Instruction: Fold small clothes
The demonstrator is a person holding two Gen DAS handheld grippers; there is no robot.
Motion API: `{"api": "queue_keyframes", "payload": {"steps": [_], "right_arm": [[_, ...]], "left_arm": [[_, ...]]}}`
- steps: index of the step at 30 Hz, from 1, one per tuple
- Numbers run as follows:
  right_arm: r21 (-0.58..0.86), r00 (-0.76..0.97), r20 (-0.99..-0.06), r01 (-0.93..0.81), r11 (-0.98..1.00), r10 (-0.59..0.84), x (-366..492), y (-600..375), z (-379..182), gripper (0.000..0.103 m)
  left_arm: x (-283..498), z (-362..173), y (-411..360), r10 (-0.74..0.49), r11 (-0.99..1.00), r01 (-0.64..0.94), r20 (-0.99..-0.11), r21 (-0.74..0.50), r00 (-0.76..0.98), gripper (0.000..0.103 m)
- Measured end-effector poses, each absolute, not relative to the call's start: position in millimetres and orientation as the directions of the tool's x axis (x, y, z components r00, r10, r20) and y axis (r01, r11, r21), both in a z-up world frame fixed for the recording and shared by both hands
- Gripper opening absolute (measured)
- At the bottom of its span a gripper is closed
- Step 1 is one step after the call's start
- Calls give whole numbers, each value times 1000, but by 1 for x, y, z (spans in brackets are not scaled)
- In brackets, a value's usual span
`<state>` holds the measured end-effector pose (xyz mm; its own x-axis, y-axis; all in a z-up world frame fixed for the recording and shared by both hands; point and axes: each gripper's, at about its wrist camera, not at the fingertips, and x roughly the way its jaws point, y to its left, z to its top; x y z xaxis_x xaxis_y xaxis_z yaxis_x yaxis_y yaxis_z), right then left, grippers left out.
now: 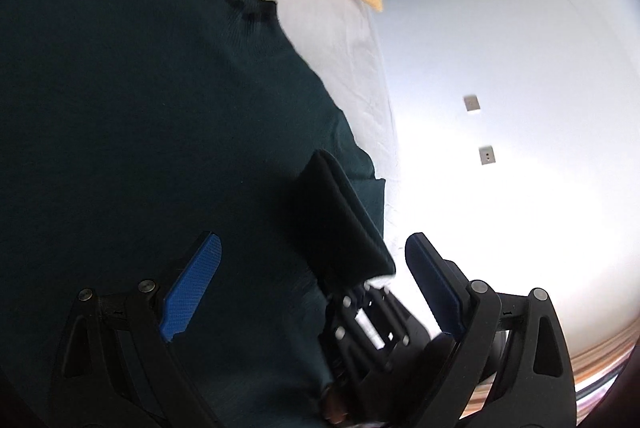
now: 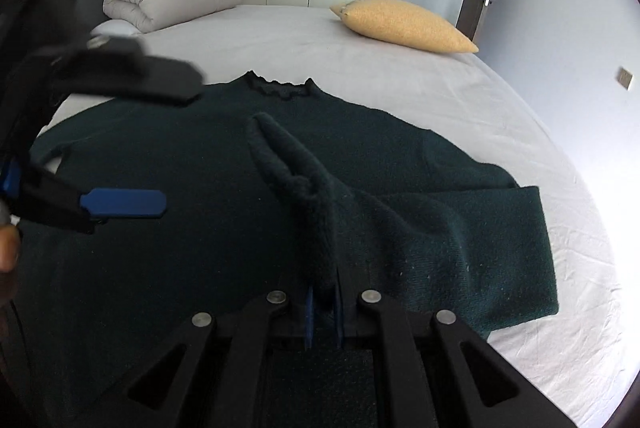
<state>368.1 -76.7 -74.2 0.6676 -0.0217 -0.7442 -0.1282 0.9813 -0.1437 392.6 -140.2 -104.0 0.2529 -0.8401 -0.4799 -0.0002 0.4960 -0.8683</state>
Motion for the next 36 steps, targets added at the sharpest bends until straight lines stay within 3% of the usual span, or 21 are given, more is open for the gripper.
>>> {"api": "queue_keyframes", "payload": {"steps": [8,9,11,13,16,17,18,20,22,28,32,36], "right_arm": [[-296,692,-715,-176,939,-95,345,-40,-81,9],[-299,695,-713,-183,936,-92,344,-36,-80,9],[-295,696,-713,-191,936,-83,338,-37,-79,9],[-271,688,-723,-195,942,-65,336,-35,-76,10],[-216,670,-742,-200,956,-28,333,-38,-70,13],[-181,664,-748,-199,963,-3,332,-43,-66,17],[-116,657,-753,-194,974,42,330,-50,-59,21],[75,652,-743,-144,987,152,323,-80,-44,45],[292,674,-700,-34,956,238,314,-125,-32,58],[812,695,-514,205,546,504,315,-226,-65,67],[911,713,-398,235,338,577,330,-230,-97,70],[924,721,-381,316,215,579,352,-229,-129,70]], "left_arm": [[435,-131,-158,-863,467,-31,-464,-883,200,94],[440,-136,-160,-864,468,-39,-467,-883,191,88],[440,-148,-169,-866,474,-40,-474,-880,162,66],[444,-157,-174,-859,491,-45,-492,-870,142,34],[437,-162,-171,-848,505,-54,-507,-861,157,13],[439,-161,-170,-846,508,-47,-508,-860,163,11],[440,-159,-168,-843,511,-38,-510,-859,171,10],[445,-150,-160,-831,529,-8,-520,-849,198,9],[452,-138,-145,-806,559,18,-539,-829,245,8],[464,-108,-102,-744,630,62,-578,-774,335,8],[478,-100,-74,-724,635,54,-569,-770,389,8],[479,-98,-50,-698,659,49,-586,-750,411,8]]}}
